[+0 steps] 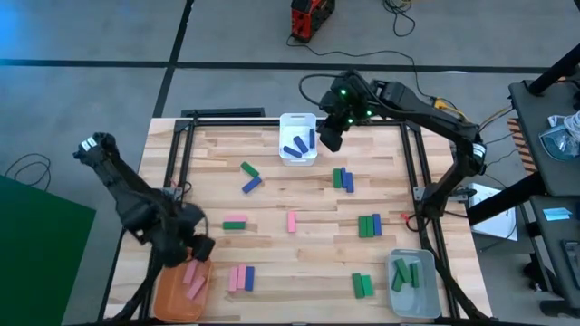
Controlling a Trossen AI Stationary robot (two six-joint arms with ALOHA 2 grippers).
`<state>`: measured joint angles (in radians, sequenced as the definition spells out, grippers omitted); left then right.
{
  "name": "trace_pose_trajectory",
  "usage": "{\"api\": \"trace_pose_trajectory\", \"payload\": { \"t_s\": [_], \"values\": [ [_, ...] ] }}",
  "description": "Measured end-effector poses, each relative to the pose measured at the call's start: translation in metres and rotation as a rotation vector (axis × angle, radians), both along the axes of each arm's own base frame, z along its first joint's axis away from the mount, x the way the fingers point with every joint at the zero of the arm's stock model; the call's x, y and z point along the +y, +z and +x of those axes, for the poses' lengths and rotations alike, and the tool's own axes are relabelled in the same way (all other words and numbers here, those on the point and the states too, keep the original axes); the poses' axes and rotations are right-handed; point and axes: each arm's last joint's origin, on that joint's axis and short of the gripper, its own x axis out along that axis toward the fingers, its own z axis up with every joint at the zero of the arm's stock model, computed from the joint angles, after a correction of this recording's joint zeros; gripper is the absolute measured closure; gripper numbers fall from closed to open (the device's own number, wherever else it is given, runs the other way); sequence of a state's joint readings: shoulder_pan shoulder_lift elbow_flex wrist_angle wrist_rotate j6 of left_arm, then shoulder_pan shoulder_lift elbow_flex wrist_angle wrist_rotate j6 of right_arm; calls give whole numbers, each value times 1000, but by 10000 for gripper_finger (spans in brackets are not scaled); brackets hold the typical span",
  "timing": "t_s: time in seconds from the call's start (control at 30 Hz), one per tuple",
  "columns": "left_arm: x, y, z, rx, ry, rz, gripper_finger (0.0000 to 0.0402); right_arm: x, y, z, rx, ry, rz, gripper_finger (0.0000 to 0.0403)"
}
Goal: Sort blocks
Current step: Put the blue block into the white bin
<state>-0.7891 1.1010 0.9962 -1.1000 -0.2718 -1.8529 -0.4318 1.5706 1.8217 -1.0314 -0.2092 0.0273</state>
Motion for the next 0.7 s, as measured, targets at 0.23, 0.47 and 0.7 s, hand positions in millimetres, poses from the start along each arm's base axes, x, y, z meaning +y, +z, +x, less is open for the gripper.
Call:
{"api": "trace_pose_trajectory", "payload": {
  "t_s": [0.23, 0.47, 0.7],
  "values": [
    [49, 10, 34, -120, -58, 149, 245, 27, 12, -4, -32, 32, 25, 360],
    [96, 21, 67, -284, -112, 303, 245, 51, 19, -4, -57, 27, 90, 360],
    [135, 18, 78, -249, -74, 386, 245, 69, 15, 6, -42, -62, 234, 360]
  ]
}}
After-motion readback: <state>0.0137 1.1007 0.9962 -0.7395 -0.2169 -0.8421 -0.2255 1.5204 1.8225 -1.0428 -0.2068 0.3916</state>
